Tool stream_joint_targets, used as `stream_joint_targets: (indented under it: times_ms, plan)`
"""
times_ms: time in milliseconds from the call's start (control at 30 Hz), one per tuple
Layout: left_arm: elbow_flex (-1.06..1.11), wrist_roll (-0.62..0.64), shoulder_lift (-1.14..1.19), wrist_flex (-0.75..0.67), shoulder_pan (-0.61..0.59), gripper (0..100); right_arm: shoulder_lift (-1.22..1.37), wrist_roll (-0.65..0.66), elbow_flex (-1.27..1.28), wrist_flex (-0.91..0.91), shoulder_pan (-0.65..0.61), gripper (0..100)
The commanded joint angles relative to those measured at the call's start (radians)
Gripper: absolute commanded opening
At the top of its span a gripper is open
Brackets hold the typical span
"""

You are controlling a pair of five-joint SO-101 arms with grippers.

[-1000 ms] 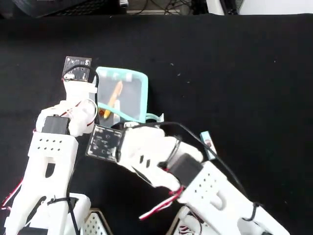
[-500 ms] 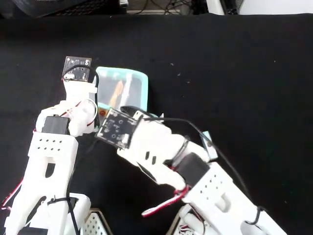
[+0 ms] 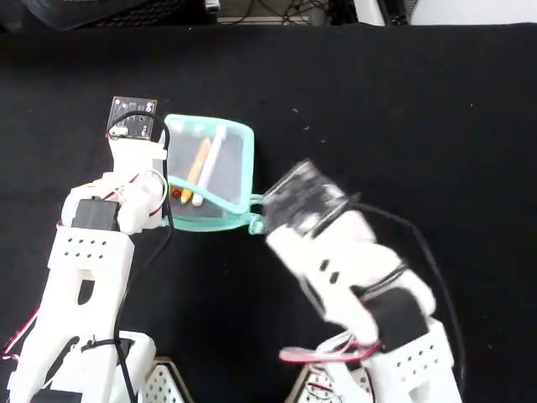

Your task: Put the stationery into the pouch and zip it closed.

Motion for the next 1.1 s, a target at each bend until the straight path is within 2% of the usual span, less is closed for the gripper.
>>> stream_joint_targets:
  times_ms: [0, 67, 200, 433, 767, 900, 1067]
  plan:
    - [-0.001, -0.002, 0.006, 0.0, -0.002, 3, 0.091, -0.026, -0.061, 0.095, 0.201, 11.7]
    - [-0.001, -0.002, 0.006, 0.0, -0.002, 3, 0.216, -0.026, -0.062, 0.15, 0.25, 12.7]
    - [-0.001, -0.002, 0.006, 0.0, -0.005, 3, 0.504, -0.026, -0.068, 0.181, 0.269, 20.4]
    - [-0.001, -0.002, 0.006, 0.002, -0.007, 3, 0.865, -0.032, -0.09, 0.061, 0.272, 22.6]
    - [-0.001, -0.029, 0.006, 0.0, -0.007, 3, 1.009, -0.002, -0.084, -0.178, 0.419, 22.6]
    - [-0.001, -0.034, 0.006, 0.0, -0.007, 3, 1.09, 0.072, -0.093, -0.193, 0.416, 22.6]
    - [-0.001, -0.034, 0.006, 0.0, -0.007, 3, 1.25, 0.075, -0.177, -0.186, 0.423, 22.6]
